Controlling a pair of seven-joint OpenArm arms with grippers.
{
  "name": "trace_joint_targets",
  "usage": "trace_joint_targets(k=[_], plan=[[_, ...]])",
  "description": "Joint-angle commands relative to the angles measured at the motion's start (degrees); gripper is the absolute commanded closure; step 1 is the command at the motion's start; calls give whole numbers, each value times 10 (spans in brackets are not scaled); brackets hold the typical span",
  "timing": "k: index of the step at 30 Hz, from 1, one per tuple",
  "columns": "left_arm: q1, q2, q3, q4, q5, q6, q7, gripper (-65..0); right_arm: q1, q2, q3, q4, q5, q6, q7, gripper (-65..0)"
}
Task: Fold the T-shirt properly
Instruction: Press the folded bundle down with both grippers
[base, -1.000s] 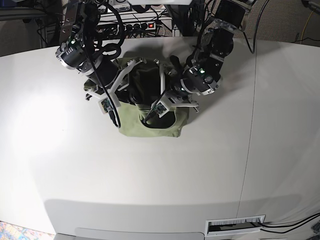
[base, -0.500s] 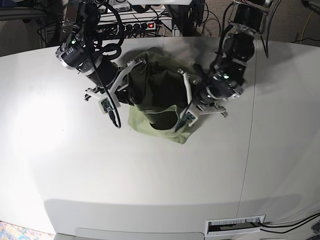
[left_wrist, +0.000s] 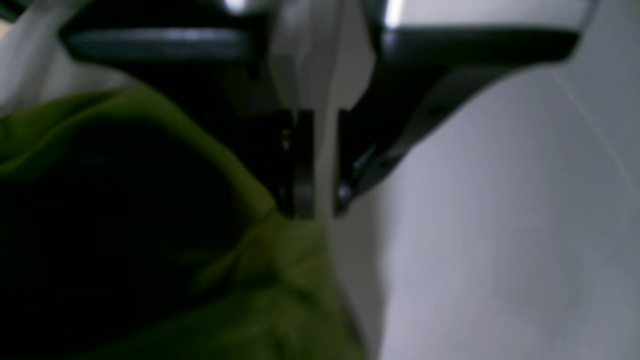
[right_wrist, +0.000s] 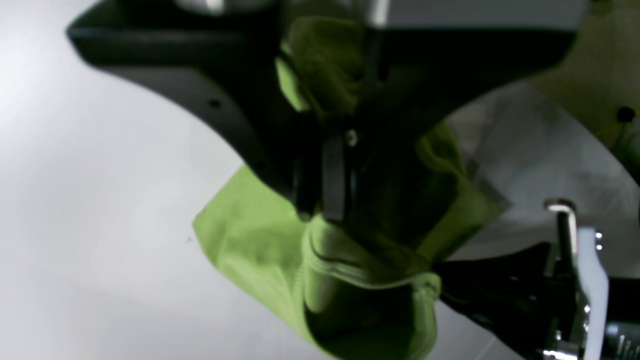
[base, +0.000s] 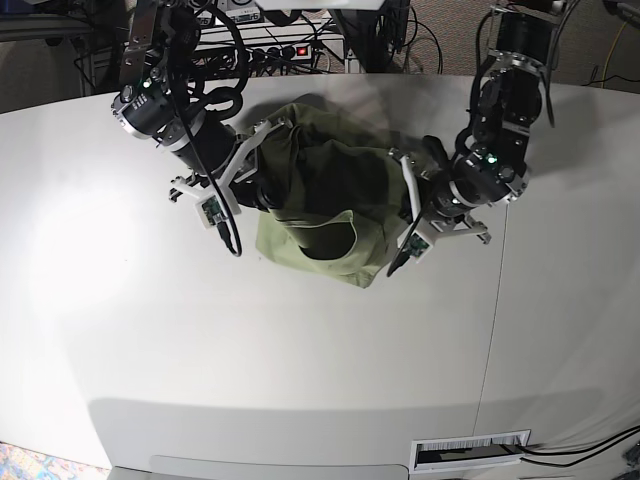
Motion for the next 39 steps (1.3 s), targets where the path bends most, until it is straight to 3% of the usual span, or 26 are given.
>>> trace_joint_targets(k=[1, 4, 9, 19, 32, 39], plan=[[-6, -9, -3, 11, -14, 0, -9, -84, 5, 0, 1, 11, 10, 2, 22, 0], [0, -23, -3, 11, -48, -1, -8, -84, 5, 0, 1, 11, 10, 1, 26, 0], [26, -28, -3, 11, -58, -29, -2, -84, 15, 0, 1, 11, 10, 1, 32, 0], [61, -25, -2, 11, -116, -30, -13, -82, 31, -37, -12, 11, 14, 1, 34, 0], [75, 58, -2, 11, -137, -28, -24, -76, 23, -38, -72, -9, -4, 1, 29, 0], [74, 61, -3, 12, -137, -14, -24, -76, 19, -38, -75, -19, 30, 2, 15, 0]])
